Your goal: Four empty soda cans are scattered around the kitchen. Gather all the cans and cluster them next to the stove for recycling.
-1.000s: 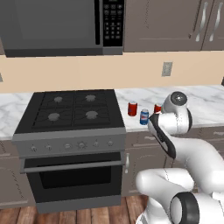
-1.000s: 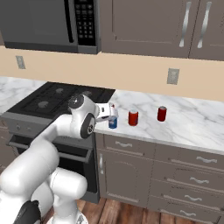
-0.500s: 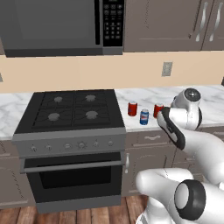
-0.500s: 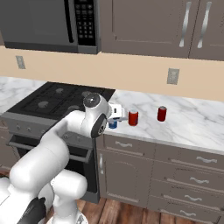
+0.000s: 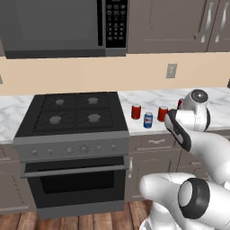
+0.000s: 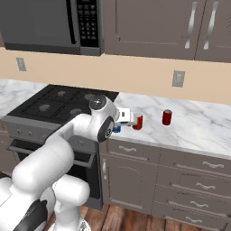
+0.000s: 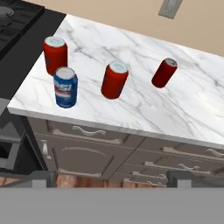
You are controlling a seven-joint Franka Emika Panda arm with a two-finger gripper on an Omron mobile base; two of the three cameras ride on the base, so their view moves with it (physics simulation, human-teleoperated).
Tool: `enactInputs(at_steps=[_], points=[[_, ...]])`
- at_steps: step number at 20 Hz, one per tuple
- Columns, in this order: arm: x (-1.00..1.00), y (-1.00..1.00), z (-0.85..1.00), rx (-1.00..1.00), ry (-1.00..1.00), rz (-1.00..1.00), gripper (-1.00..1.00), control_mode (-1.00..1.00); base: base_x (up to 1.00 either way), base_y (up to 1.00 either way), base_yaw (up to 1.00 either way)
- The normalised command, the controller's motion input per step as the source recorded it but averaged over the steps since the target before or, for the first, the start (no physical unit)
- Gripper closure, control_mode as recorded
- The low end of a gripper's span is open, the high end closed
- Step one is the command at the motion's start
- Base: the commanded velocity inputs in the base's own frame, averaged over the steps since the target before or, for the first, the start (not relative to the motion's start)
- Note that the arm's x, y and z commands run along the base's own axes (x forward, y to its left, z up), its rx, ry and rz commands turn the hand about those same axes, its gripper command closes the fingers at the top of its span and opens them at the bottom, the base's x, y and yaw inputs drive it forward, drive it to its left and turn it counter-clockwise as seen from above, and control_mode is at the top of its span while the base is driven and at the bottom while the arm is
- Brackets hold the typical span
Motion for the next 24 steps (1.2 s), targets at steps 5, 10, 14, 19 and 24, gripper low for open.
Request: enactInputs(at_steps=[5, 10, 14, 19, 24], points=[[0.00, -0.34, 0.00, 0.01, 0.00, -0.02, -1.00, -1.00, 0.00, 0.00, 0.00], [0.00, -0.34, 0.00, 0.02, 0.00, 0.00, -1.00, -1.00, 0.00, 0.00, 0.00], [0.13, -0.32, 0.00, 0.01, 0.00, 0.00, -1.00, -1.00, 0.00, 0.00, 0.00], [0.26, -0.27, 0.00, 0.01, 0.00, 0.00, -1.00, -1.00, 0.00, 0.00, 0.00], [0.24, -0.22, 0.00, 0.00, 0.00, 0.00, -1.00, -1.00, 0.00, 0.00, 0.00]])
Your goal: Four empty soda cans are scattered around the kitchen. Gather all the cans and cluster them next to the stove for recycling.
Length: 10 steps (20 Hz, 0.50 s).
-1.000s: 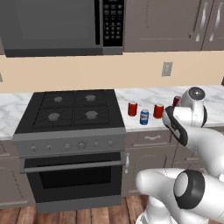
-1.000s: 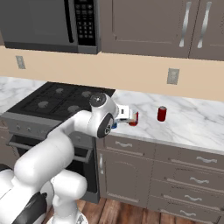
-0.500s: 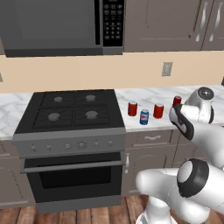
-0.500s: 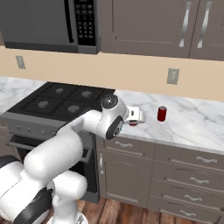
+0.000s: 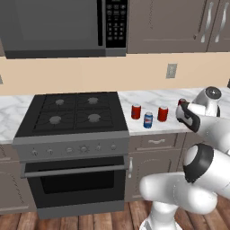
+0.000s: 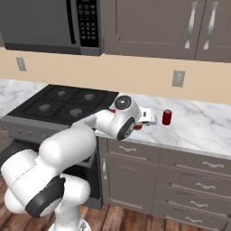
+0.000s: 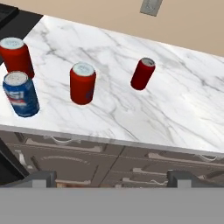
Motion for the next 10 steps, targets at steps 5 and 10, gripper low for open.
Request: enactInputs(at_steps=[5, 10], points=[[0.20, -0.15, 0.00, 0.01, 0.00, 0.00, -1.00, -1.00, 0.00, 0.00, 0.00], [0.21, -0.11, 0.00, 0.00, 0.00, 0.00, -1.00, -1.00, 0.00, 0.00, 0.00]])
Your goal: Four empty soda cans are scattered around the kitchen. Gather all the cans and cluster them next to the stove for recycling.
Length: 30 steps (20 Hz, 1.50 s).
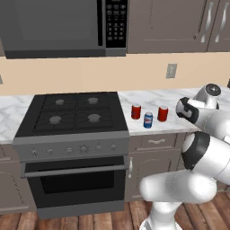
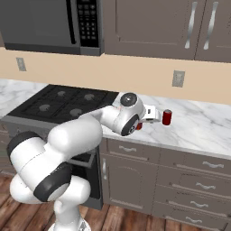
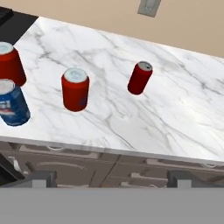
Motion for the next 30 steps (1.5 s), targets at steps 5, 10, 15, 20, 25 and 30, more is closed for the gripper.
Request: enactInputs(at_steps=[5, 10, 15, 20, 25, 30], points=[[0.20, -0.09, 0.00, 0.01, 0.00, 0.00, -1.00, -1.00, 0.00, 0.00, 0.00], [0.05, -0.10, 0.00, 0.00, 0.00, 0.00, -1.00, -1.00, 0.00, 0.00, 0.00], [0.19, -0.07, 0.00, 0.00, 0.00, 0.00, -1.00, -1.00, 0.00, 0.00, 0.00], [0.27, -0.03, 0.00, 0.00, 0.00, 0.00, -1.00, -1.00, 0.00, 0.00, 0.00], [0.26, -0.07, 0.00, 0.00, 0.00, 0.00, -1.00, -1.00, 0.00, 0.00, 0.00], [0.23, -0.13, 0.00, 0.00, 0.00, 0.00, -1.00, -1.00, 0.00, 0.00, 0.00]])
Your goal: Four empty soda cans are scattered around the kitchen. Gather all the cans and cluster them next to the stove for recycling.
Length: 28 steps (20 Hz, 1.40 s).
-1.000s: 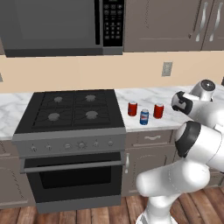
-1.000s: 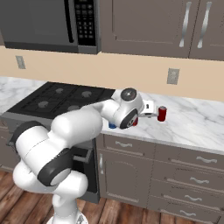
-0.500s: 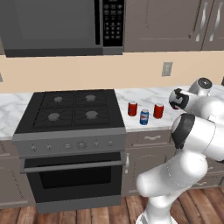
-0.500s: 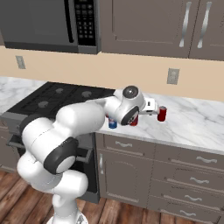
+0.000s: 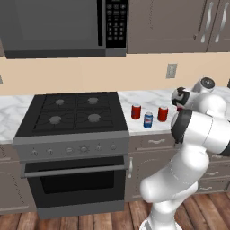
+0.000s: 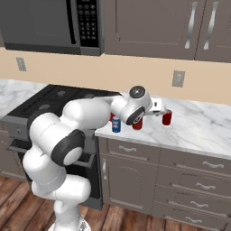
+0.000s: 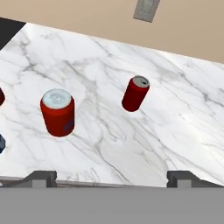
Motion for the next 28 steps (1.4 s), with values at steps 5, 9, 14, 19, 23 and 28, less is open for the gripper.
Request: enactInputs(at_steps=[5, 9, 14, 19, 23, 28], points=[[0.20, -0.14, 0.00, 0.00, 0.00, 0.00, -1.00, -1.00, 0.00, 0.00, 0.00], [0.15, -0.14, 0.00, 0.00, 0.00, 0.00, -1.00, -1.00, 0.00, 0.00, 0.00], [0.15, -0.17, -0.03, 0.01, 0.00, 0.00, -1.00, -1.00, 0.00, 0.00, 0.00], [0.10, -0.20, -0.16, 0.04, 0.00, 0.00, -1.00, -1.00, 0.00, 0.00, 0.00], [0.11, -0.18, -0.13, 0.03, 0.00, 0.00, -1.00, -1.00, 0.00, 0.00, 0.00], [0.19, -0.08, -0.10, 0.04, 0.00, 0.00, -1.00, -1.00, 0.00, 0.00, 0.00]])
